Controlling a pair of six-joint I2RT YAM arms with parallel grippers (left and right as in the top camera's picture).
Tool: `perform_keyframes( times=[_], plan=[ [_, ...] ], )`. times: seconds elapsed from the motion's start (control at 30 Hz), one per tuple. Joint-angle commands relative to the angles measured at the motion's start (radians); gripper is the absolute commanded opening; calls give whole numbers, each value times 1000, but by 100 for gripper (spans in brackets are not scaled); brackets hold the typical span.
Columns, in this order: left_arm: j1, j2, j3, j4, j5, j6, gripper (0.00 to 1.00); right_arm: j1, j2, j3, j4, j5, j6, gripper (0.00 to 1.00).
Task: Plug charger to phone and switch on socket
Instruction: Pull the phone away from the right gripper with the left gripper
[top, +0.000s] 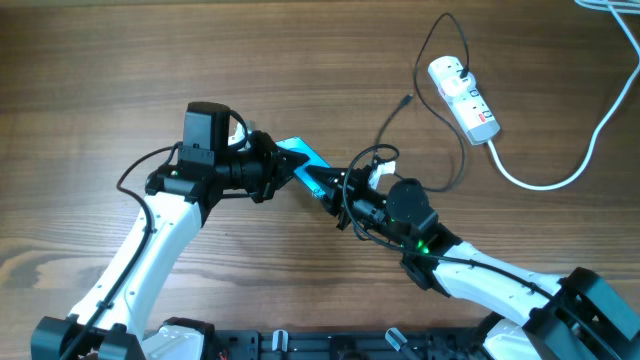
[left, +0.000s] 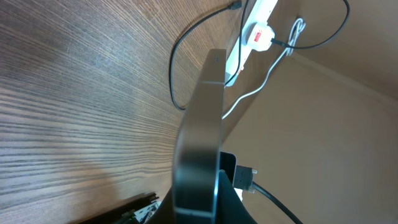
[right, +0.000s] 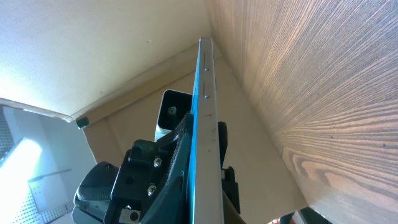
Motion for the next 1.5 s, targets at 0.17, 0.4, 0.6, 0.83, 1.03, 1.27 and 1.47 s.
perform_keyframes(
  times=[0.17, 0.4, 0.6, 0.83, 1.03, 1.27, 1.47],
  plan=[
    [-3, 8, -4, 3, -95, -31, 4, 13, -7, 12, -16, -17, -133, 18],
    [-3, 8, -4, 18, -99, 18, 4, 13, -7, 12, -67, -16, -135, 31],
    [-3, 8, -4, 33, -100, 76, 4, 13, -7, 12, -142, -16, -136, 41],
    [-3, 9, -4, 27, -98, 153, 4, 12, -7, 12, -204, 49, -315, 47],
    [-3, 9, -4, 23, -72, 209, 4, 12, -7, 12, -259, 83, -412, 51],
    [26, 9, -4, 18, 14, 259, 4, 12, -7, 12, -327, 127, -591, 51],
    [85, 14, -4, 19, 126, 389, 4, 10, -7, 12, -349, 182, -740, 53]
  ],
)
